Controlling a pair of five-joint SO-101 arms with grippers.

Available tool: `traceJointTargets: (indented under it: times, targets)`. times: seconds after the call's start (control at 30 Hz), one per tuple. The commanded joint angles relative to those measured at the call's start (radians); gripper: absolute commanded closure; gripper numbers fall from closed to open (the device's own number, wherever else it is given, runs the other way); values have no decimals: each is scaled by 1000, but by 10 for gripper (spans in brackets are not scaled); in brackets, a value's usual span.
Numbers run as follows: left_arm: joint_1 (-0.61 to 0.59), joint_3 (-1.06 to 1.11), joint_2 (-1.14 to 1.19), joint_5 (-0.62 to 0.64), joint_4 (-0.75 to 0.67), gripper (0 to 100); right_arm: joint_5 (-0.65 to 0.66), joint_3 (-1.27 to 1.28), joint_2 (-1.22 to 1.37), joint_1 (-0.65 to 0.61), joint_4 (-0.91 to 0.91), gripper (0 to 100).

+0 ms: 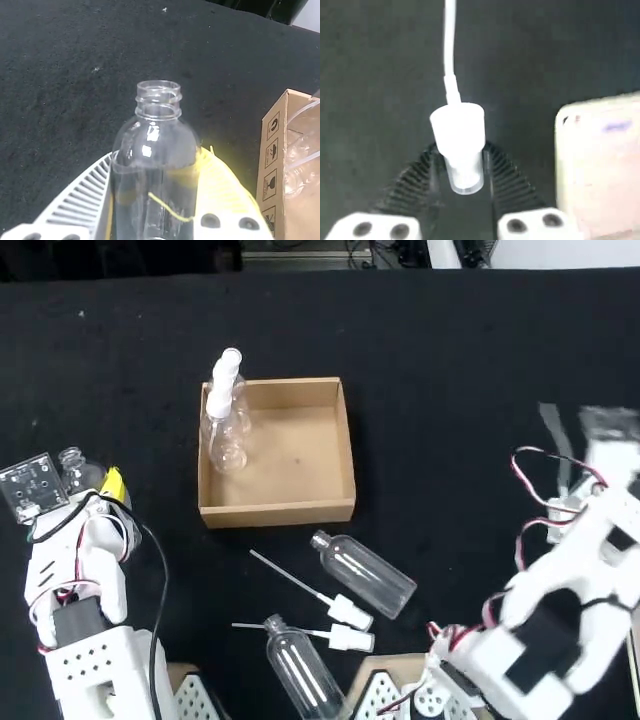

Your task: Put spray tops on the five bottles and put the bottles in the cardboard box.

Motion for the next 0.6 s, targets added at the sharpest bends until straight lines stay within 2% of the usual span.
traceJointTargets:
  times: [0.0, 0.07, 0.17, 0.23, 0.3, 0.37, 0.43, 0.57]
  targets:
    - [-2, -8, -21, 6, 3, 961, -310, -15, 85, 5, -95, 974]
    - [-2, -8, -21, 6, 3, 961, -362, -30, 125, -35, -98, 932]
    - [-2, -8, -21, 5, 3, 961, -354, -62, 147, -114, -35, 781]
    - [-2, -8, -21, 5, 3, 960, -296, -99, 147, -157, 28, 677]
    - [-2, -8, -21, 5, 3, 960, -183, -153, 147, -173, 106, 600]
    - [-2, -8, -21, 5, 3, 960, -35, -219, 147, -173, 183, 582]
    - [-2, -8, -21, 5, 3, 960, 175, -286, 151, -147, 235, 593]
    - [-2, -8, -21, 5, 3, 960, 766, -349, 156, -89, 244, 613]
